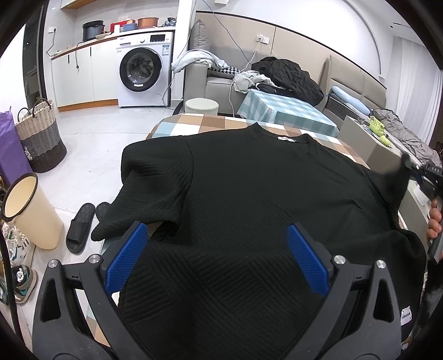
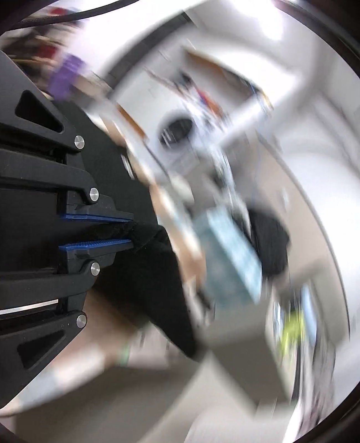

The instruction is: Fold small clothes

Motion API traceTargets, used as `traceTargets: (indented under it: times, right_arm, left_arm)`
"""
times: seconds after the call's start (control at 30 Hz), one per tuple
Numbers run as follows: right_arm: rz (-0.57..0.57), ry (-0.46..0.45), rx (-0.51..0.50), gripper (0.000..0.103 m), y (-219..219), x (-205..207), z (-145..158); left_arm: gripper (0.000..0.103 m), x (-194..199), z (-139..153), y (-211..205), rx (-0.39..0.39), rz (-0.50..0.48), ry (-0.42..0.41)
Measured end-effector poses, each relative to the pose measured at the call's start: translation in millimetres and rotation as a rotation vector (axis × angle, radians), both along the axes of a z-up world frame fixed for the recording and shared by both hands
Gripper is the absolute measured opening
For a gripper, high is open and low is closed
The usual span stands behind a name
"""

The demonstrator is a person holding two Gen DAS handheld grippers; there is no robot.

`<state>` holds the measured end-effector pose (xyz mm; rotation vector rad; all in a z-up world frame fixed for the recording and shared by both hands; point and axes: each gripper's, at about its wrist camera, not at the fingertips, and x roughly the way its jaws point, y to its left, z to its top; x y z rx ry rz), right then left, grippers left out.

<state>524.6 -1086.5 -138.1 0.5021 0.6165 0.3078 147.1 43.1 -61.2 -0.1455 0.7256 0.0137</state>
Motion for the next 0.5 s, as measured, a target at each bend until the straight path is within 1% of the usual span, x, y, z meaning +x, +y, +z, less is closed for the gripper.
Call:
traceTargets:
  times: [0.03, 0.07, 0.1, 0.13, 0.17, 0.2, 0.23, 0.3, 0.33, 0.37, 0.43, 0.5]
  right_arm:
    - [0.078, 0.0, -0.009, 0.012, 18, 3, 2]
    - [0.178, 0.022, -0.022, 0.012, 40, 5, 2]
    - [0.232, 0.046, -0.026, 0.013, 53, 6, -1]
    - [0.294, 0.082, -0.038, 0.018, 67, 8, -6]
    - [0.317, 0.113, -0.056, 0.031, 75, 8, -11]
    - [0.318, 0.143, -0.082, 0.039, 80, 8, -15]
    - [0.304, 0.152, -0.095, 0.049, 78, 6, -18]
    - [0.248, 0.162, -0.115, 0.049, 66, 1, -23]
    - [0.214, 0.186, -0.141, 0.049, 60, 1, -26]
    - [0.16, 0.22, -0.181, 0.049, 51, 0, -30]
    - [0.091, 0.292, -0.24, 0.049, 38, 3, -42]
    - [0.085, 0.351, -0.247, 0.049, 29, 6, -54]
  left_arm:
    - [0.1, 0, 0, 0, -0.001, 0.001, 0.001]
    - [0.1, 0, 0, 0, -0.002, 0.002, 0.002]
    - [0.1, 0, 0, 0, -0.003, 0.001, 0.003]
    - [0.1, 0, -1, 1, -0.002, 0.001, 0.005]
    - [0.1, 0, -1, 1, 0.0, 0.002, 0.006]
    - [0.1, 0, -1, 1, 0.002, 0.003, 0.007]
    - [0.1, 0, -1, 2, 0.003, 0.003, 0.008]
    - [0.1, 0, -1, 3, 0.003, 0.007, 0.009]
    - [0.1, 0, -2, 4, 0.001, 0.009, 0.009]
    - [0.1, 0, -2, 5, 0.0, 0.011, 0.011]
    - [0.1, 0, -2, 8, 0.0, 0.015, 0.013]
    - [0.1, 1, -3, 10, 0.003, 0.02, 0.016]
